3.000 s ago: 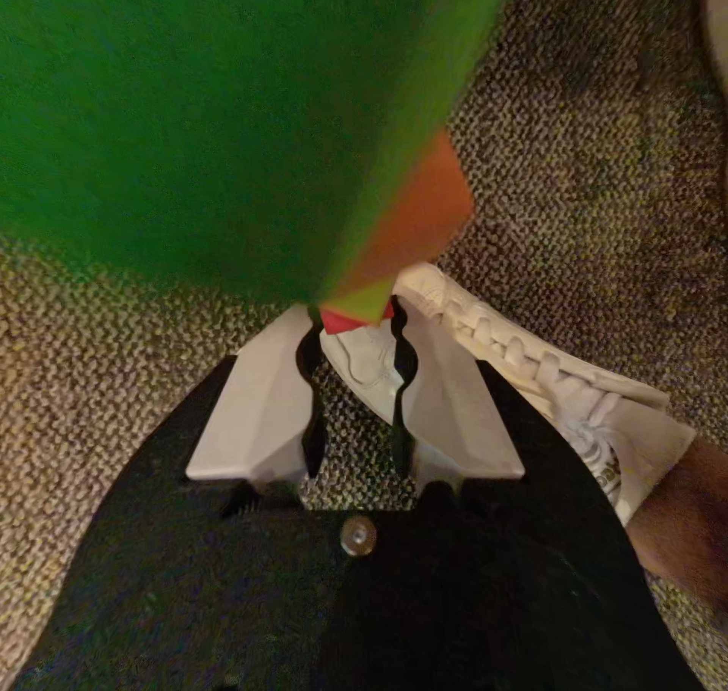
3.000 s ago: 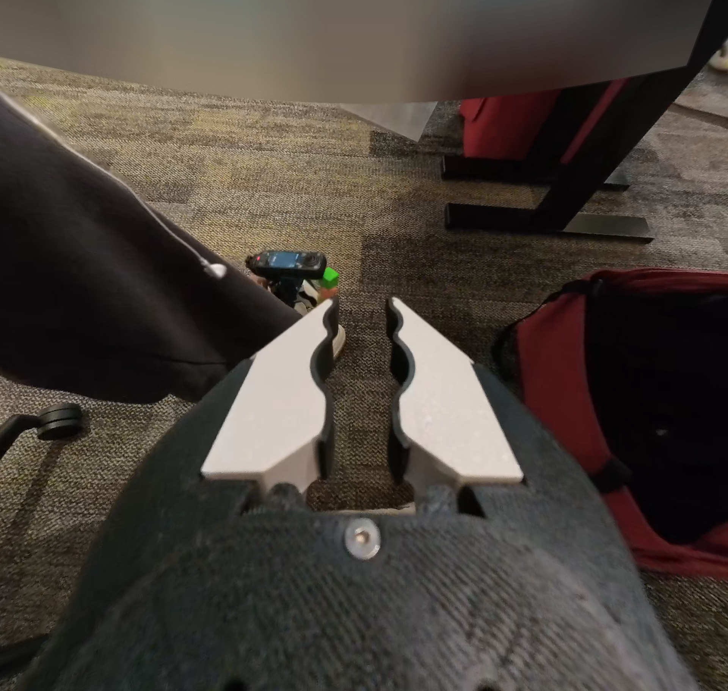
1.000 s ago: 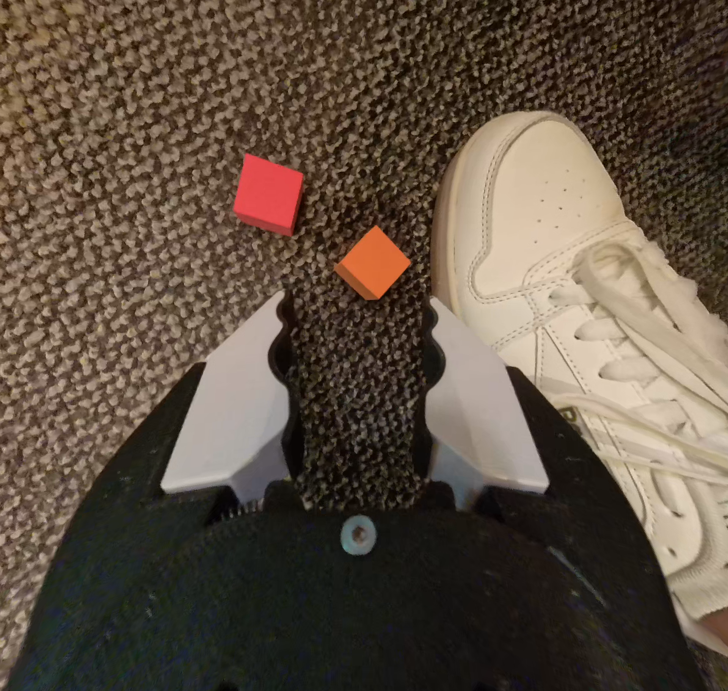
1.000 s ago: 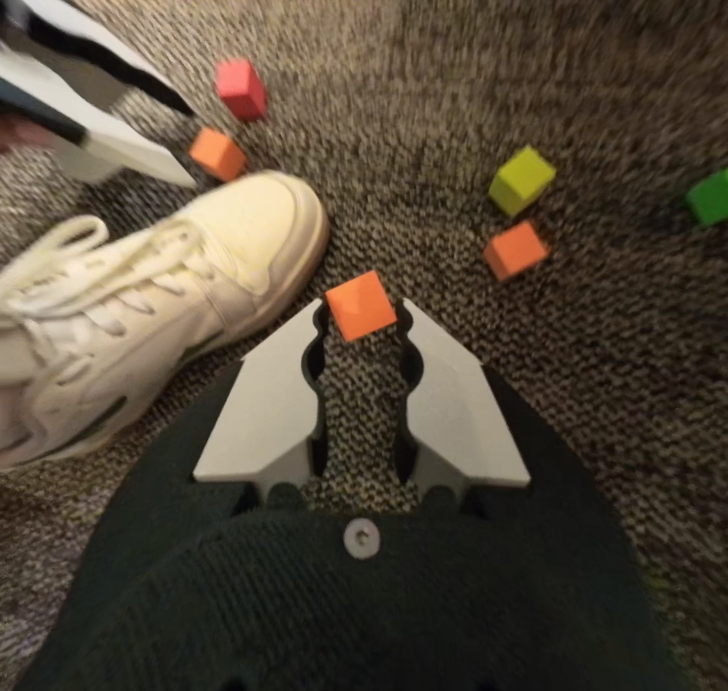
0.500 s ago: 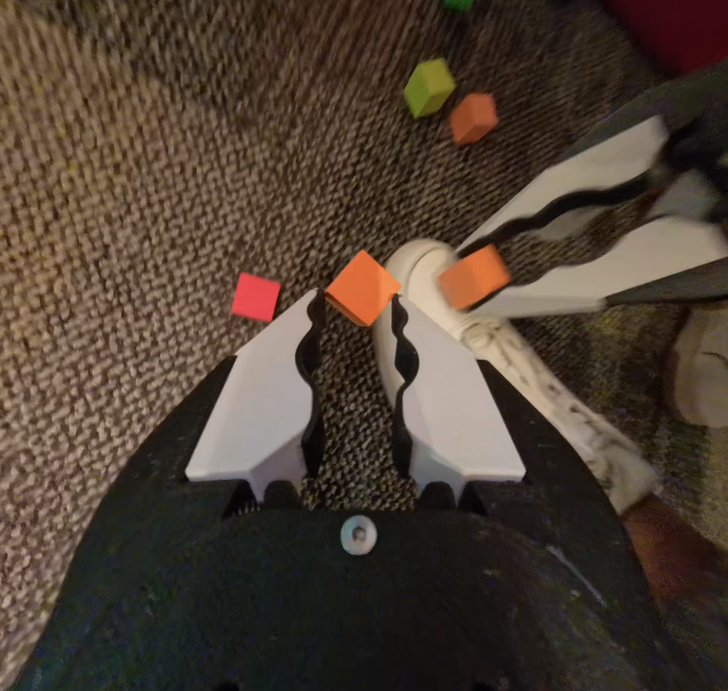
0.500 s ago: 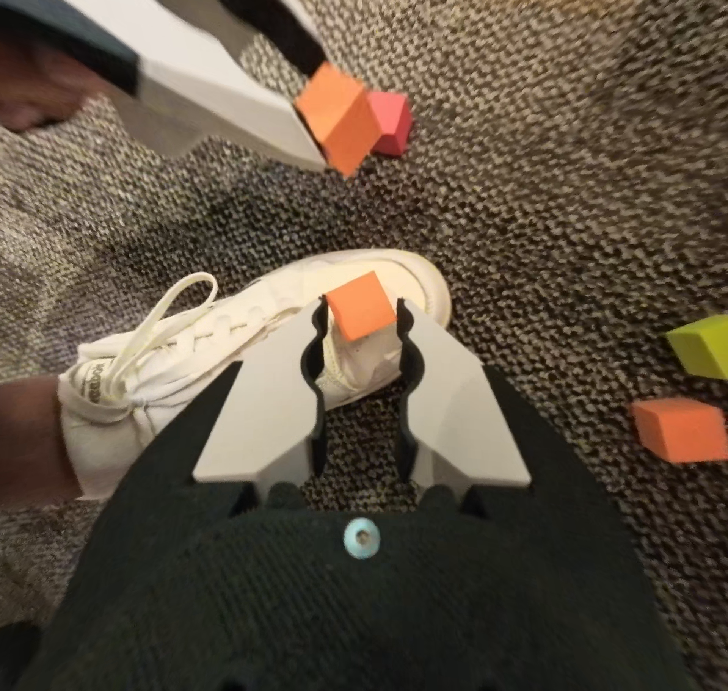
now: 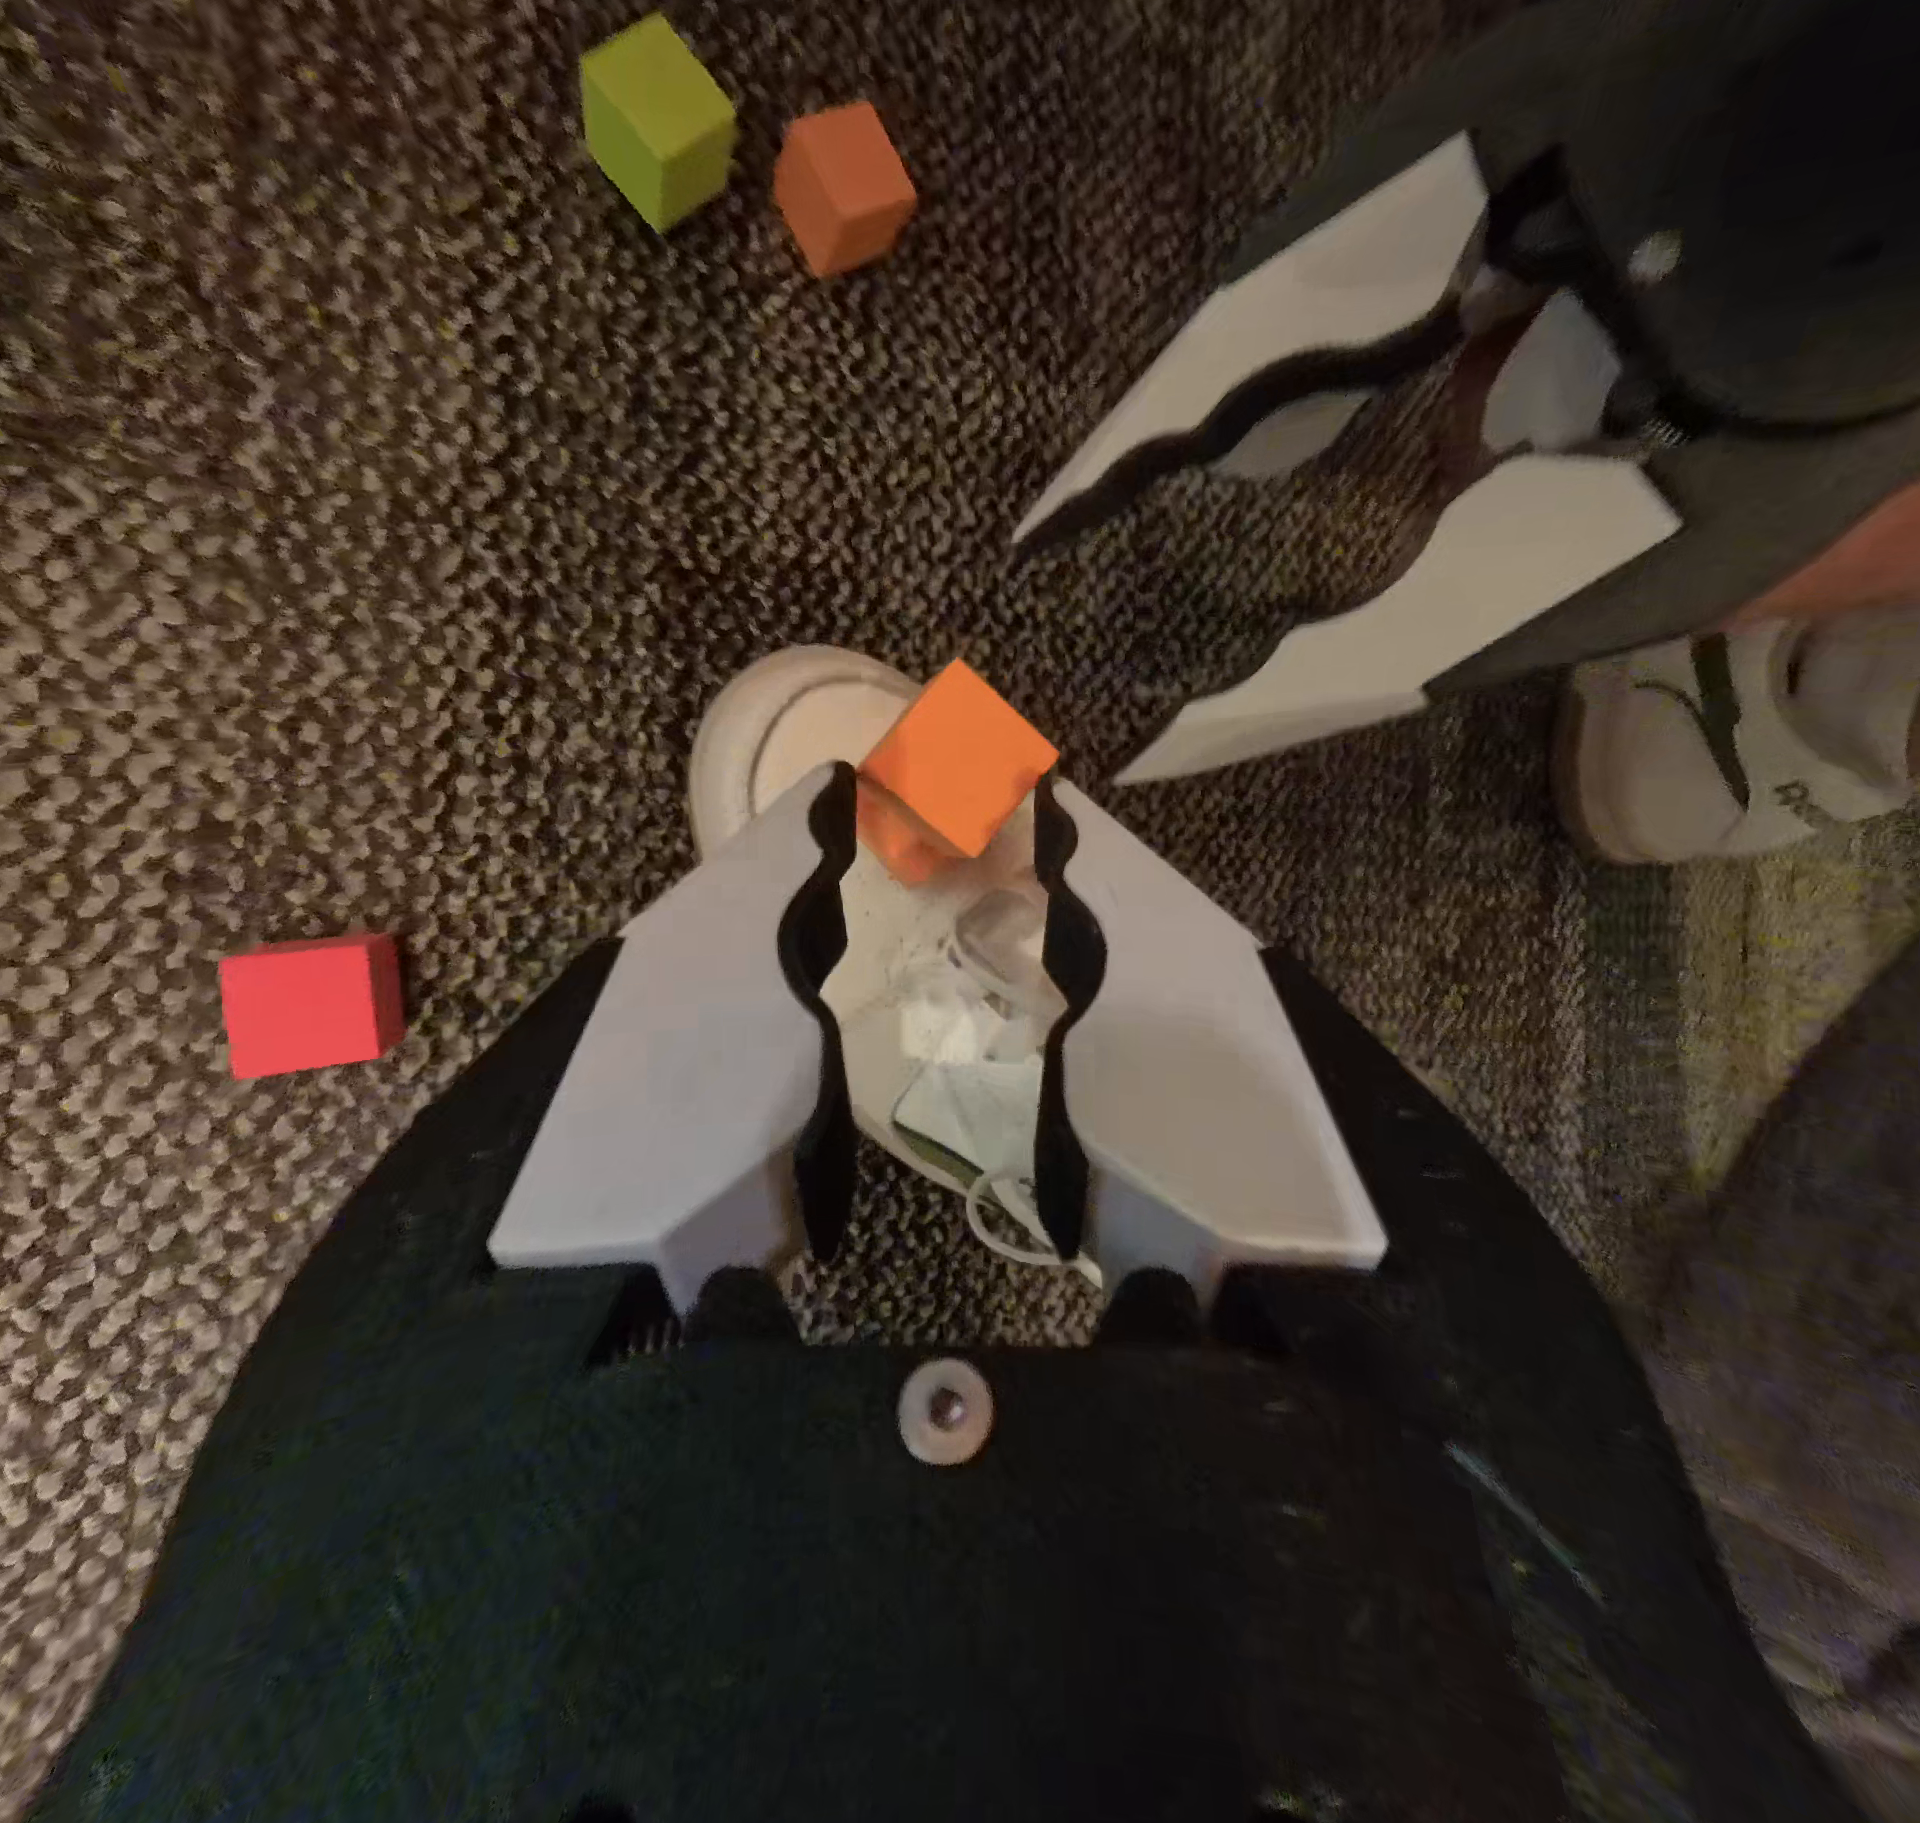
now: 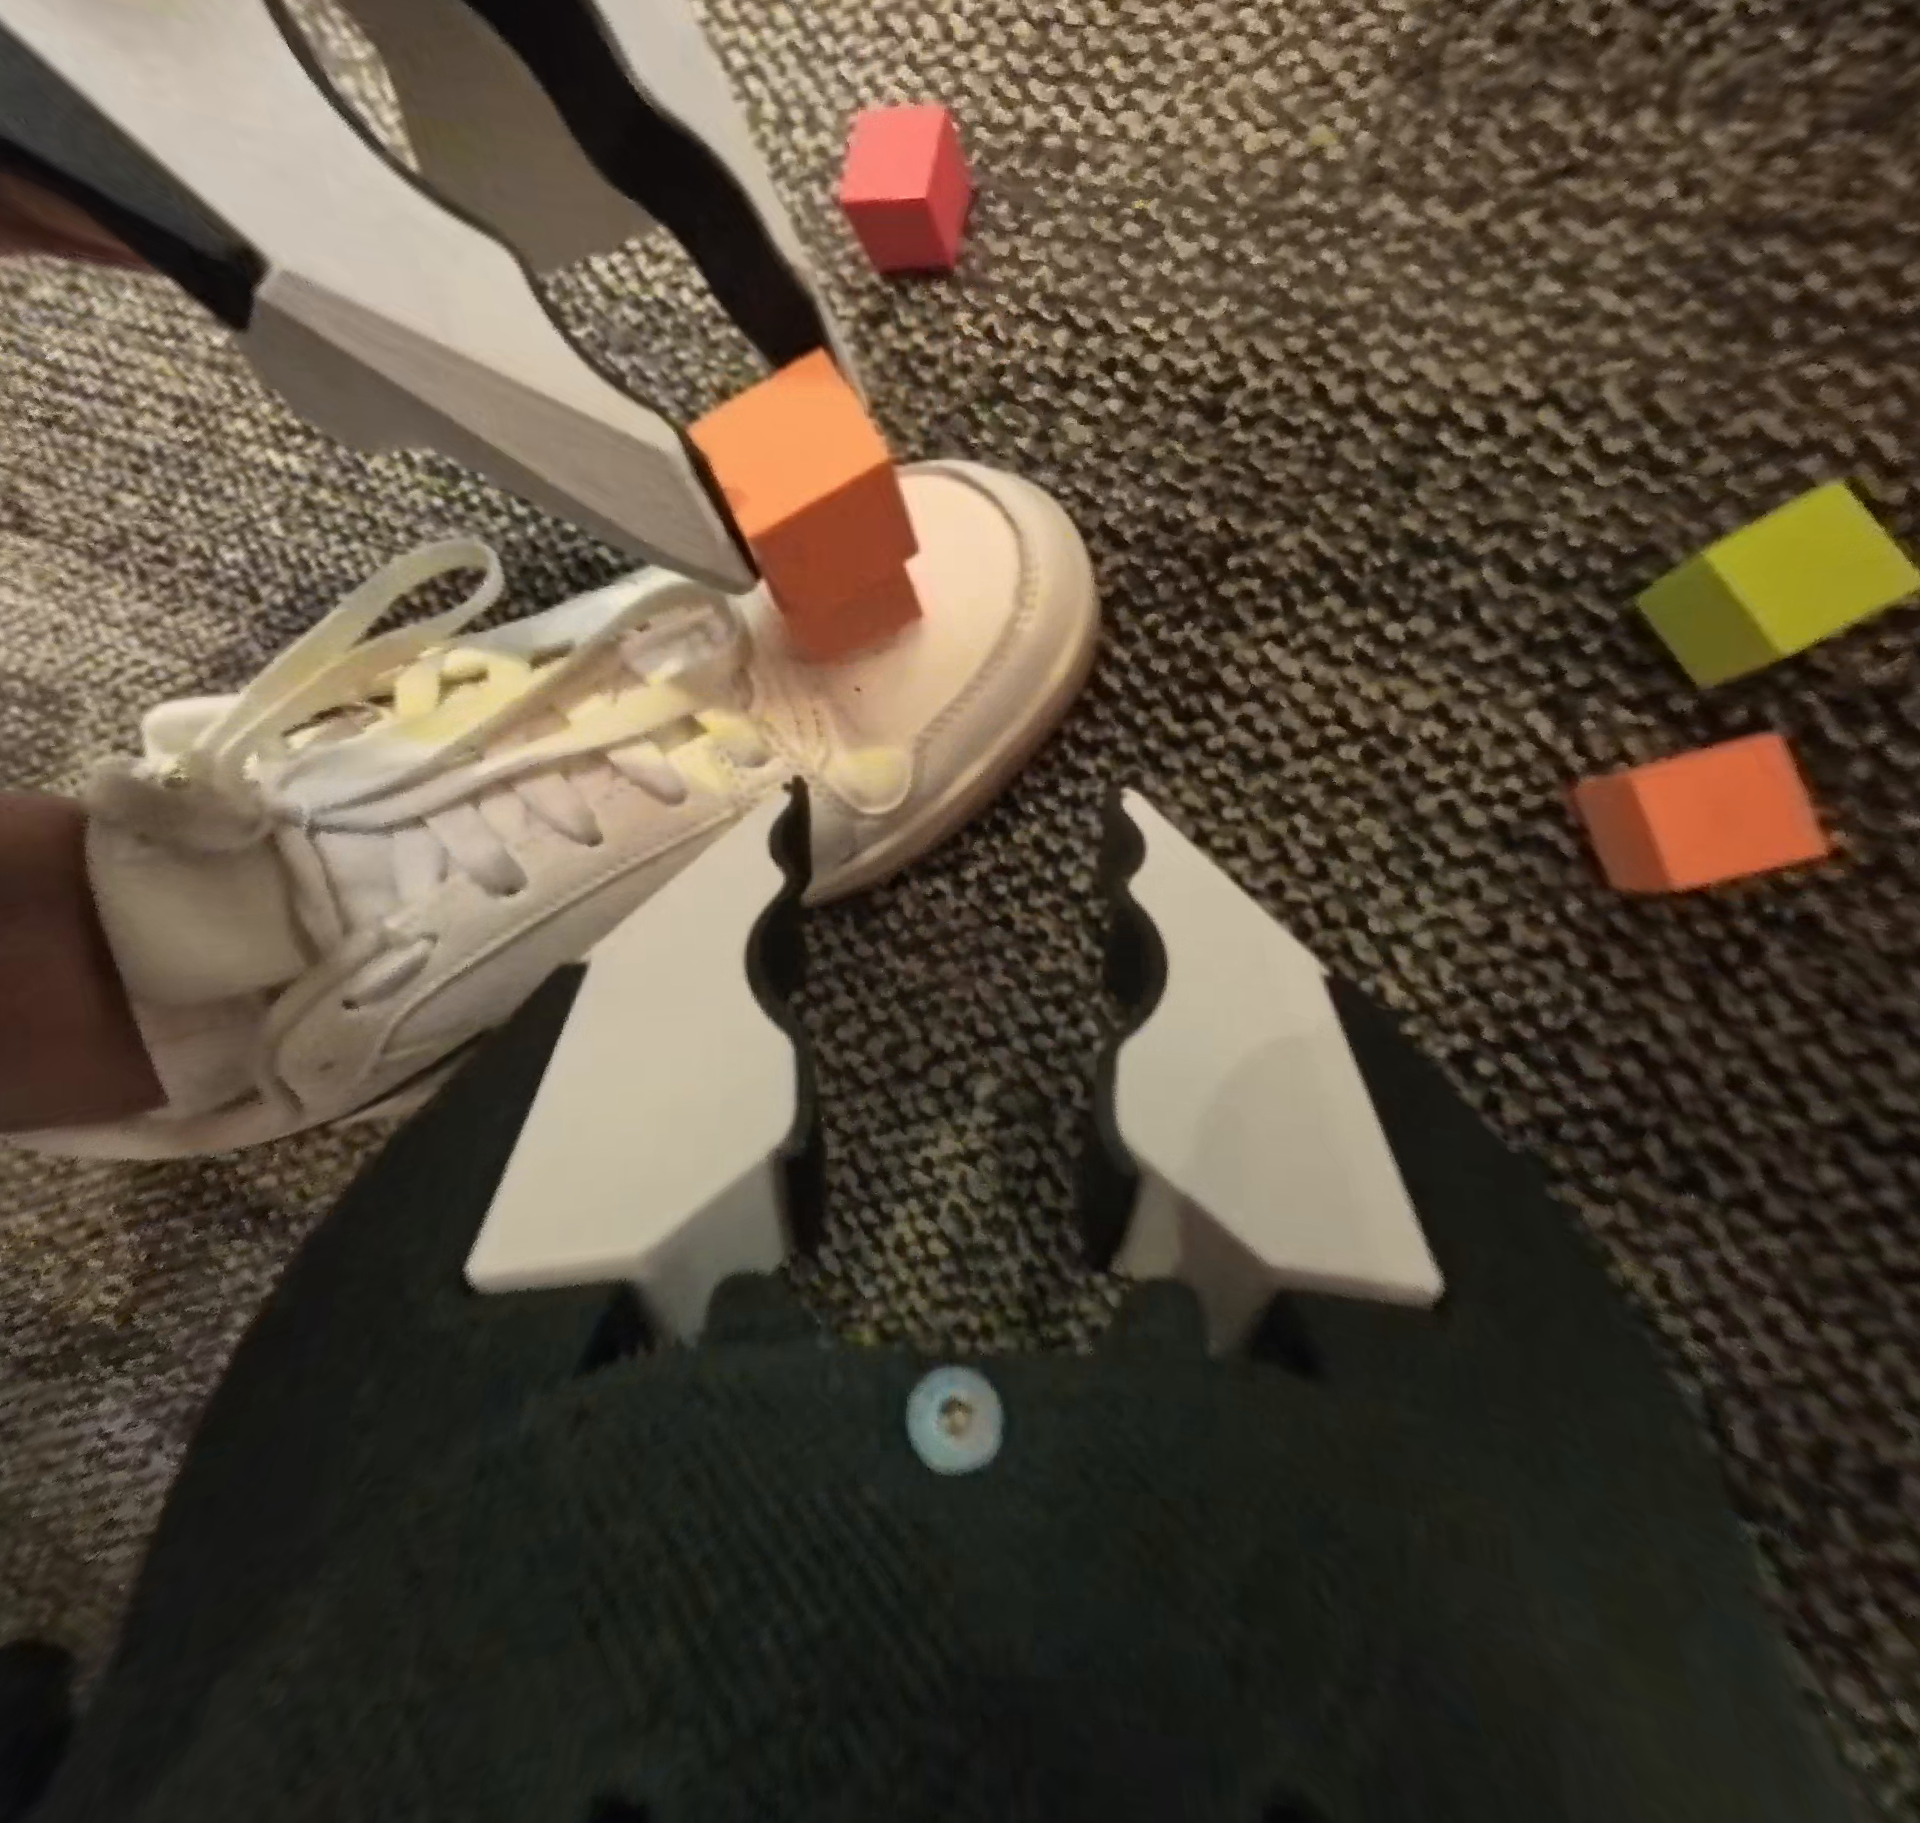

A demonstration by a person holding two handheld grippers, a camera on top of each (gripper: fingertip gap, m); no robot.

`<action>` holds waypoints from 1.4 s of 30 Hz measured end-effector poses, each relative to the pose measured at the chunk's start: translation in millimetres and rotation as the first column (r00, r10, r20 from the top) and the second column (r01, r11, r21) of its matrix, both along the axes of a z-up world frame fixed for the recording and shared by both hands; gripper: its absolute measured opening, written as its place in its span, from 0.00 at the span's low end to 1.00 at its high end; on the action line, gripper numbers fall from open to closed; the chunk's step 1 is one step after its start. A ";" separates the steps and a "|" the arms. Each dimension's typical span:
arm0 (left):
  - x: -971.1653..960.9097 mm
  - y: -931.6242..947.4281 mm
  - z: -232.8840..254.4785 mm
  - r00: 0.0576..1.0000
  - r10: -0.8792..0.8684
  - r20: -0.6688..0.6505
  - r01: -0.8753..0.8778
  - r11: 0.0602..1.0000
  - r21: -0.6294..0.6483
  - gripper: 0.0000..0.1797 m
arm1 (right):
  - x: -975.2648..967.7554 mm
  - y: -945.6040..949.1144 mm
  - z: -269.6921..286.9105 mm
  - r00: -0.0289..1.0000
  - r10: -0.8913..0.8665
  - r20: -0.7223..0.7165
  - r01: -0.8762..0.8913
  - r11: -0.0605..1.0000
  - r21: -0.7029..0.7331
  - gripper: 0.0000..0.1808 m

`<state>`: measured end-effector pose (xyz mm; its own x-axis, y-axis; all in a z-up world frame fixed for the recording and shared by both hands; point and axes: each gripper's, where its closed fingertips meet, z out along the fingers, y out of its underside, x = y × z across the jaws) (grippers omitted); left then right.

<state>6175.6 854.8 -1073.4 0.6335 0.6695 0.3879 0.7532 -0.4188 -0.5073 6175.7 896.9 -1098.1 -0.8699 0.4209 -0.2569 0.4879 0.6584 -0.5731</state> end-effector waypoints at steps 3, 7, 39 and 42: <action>2.0 0.0 -5.5 1.000 0.006 0.009 -0.006 1.000 -0.023 0.17 | -4.3 9.8 -0.2 1.000 -0.022 -0.012 0.022 1.000 0.001 0.30; -0.2 -2.2 -1.5 1.000 0.023 0.008 -0.023 1.000 0.000 0.23 | -20.0 17.8 2.9 0.998 -0.053 -0.035 0.053 0.999 -0.006 0.31; -30.5 -62.9 -14.0 0.977 0.181 -0.116 -0.190 0.979 -0.067 0.29 | -129.4 -59.1 -9.6 0.987 -0.019 -0.157 0.018 1.000 -0.010 0.28; -36.2 -81.3 -20.0 0.963 0.228 -0.144 -0.246 0.962 -0.122 0.29 | -132.2 -75.6 -34.3 0.988 0.062 -0.140 -0.051 0.995 0.082 0.25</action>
